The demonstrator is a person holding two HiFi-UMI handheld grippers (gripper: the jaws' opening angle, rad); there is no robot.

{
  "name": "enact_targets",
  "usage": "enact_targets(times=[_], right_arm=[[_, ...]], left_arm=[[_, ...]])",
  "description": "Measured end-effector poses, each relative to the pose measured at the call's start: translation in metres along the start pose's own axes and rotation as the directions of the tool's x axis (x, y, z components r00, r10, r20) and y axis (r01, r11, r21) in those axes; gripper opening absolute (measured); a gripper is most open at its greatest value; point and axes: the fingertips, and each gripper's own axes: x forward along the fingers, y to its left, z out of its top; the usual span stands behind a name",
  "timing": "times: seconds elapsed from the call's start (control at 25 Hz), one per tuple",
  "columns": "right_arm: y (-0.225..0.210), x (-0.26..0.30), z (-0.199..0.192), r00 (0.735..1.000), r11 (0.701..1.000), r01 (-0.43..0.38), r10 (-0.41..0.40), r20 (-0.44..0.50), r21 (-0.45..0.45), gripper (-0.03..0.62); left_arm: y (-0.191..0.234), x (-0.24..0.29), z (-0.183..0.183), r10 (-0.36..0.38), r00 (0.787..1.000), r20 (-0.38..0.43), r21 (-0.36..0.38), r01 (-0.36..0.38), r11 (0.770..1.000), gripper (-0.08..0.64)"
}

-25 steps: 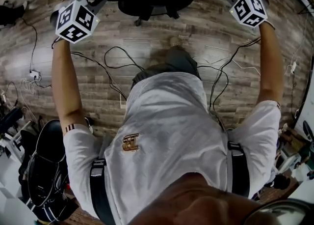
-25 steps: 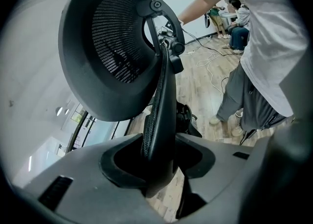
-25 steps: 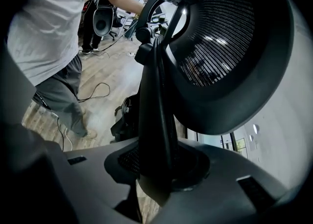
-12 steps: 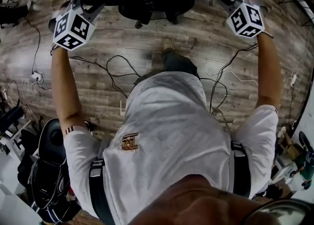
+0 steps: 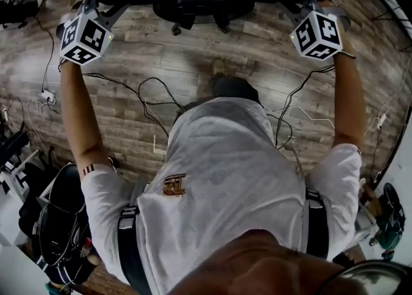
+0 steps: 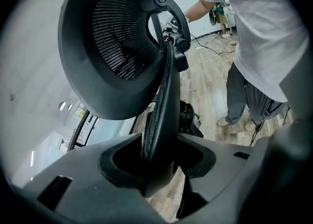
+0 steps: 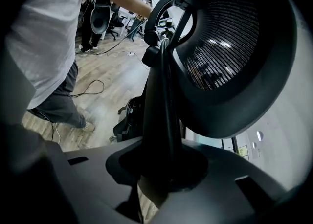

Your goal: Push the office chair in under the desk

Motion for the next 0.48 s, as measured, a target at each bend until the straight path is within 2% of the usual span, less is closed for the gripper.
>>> enact_targets(times=[0.48], right_arm=[[-0.068,0.047,-0.035,0.999,1.0,0.003,-0.003,0.032,-0.009,0.109]], left_arm=[[0.068,0.053,-0.002,0.01,1.0,-0.011,-0.02,-0.01,1.0,0.215]])
